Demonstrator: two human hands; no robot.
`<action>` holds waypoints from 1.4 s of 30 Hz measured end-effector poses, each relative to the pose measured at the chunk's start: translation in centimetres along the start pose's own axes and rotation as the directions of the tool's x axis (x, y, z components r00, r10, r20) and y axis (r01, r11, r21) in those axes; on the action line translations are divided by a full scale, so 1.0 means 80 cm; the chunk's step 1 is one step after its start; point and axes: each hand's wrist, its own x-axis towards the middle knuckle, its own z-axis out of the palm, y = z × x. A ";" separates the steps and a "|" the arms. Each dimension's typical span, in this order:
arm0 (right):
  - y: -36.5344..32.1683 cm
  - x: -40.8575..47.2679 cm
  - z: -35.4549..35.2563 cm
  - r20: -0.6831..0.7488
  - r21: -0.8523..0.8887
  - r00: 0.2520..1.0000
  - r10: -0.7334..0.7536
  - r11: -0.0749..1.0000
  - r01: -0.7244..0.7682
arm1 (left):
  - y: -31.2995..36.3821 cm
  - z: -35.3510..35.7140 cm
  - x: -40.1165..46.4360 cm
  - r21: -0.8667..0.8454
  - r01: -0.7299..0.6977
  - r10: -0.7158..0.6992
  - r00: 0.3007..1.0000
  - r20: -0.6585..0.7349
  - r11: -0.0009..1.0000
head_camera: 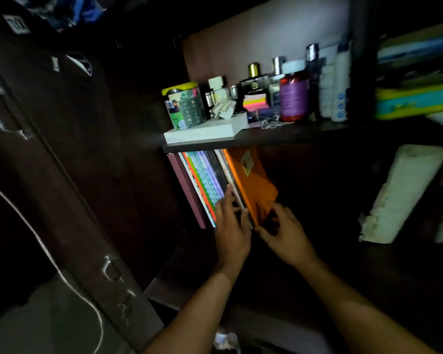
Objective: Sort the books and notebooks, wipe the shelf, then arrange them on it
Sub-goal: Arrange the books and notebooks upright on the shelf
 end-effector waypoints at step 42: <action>-0.161 -0.931 -0.471 -0.798 -0.068 0.291 0.528 0.400 -0.914 | 0.638 0.020 -0.582 -0.641 0.008 0.630 -0.194 0.752 0.768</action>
